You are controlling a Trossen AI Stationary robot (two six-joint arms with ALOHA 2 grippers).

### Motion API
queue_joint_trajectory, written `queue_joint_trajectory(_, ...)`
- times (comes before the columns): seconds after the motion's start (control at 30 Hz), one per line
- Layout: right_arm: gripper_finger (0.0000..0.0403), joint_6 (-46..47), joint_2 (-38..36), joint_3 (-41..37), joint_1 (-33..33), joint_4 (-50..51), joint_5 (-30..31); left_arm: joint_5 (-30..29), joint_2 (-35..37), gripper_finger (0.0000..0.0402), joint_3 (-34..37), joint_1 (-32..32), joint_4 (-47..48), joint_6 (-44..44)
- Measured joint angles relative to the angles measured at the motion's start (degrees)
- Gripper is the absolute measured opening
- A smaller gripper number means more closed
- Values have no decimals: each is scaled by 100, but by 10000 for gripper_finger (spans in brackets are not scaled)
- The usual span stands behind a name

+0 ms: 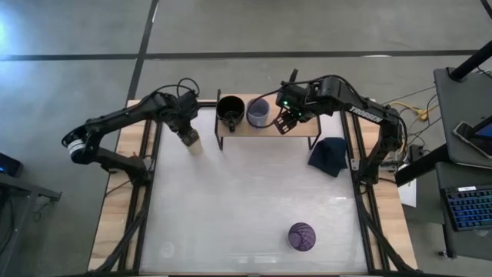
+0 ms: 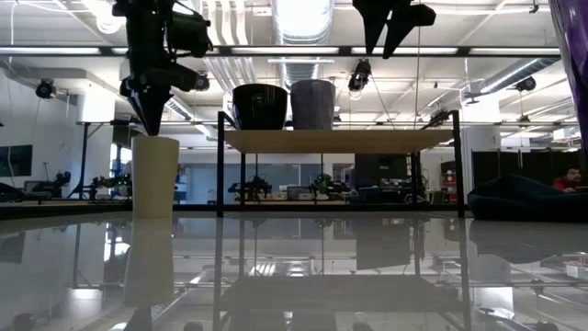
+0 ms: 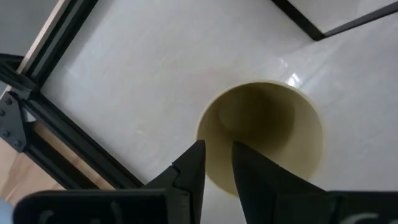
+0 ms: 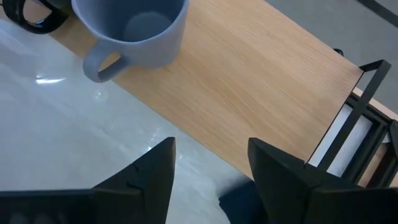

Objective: Stack small to large cups/mugs on shelf
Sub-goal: Put the yellow cup on the shelf

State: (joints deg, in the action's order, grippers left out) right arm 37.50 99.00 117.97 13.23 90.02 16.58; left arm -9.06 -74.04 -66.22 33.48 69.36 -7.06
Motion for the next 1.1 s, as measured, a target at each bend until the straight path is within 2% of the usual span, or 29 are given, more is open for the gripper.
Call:
queue_joint_trajectory(0.43, 196, 88, 0, 0, -66, 0, 0, -23, -460, 66, -11, 158, -188, 526)
queue_joint_trajectory(0.67, 196, 107, -4, 0, -66, 0, 0, 442, -656, 66, 13, 193, -67, 643)
queue_joint_trajectory(1.1, 196, 103, -4, -2, -61, 0, 0, 437, -97, 66, 13, 187, -91, 590)
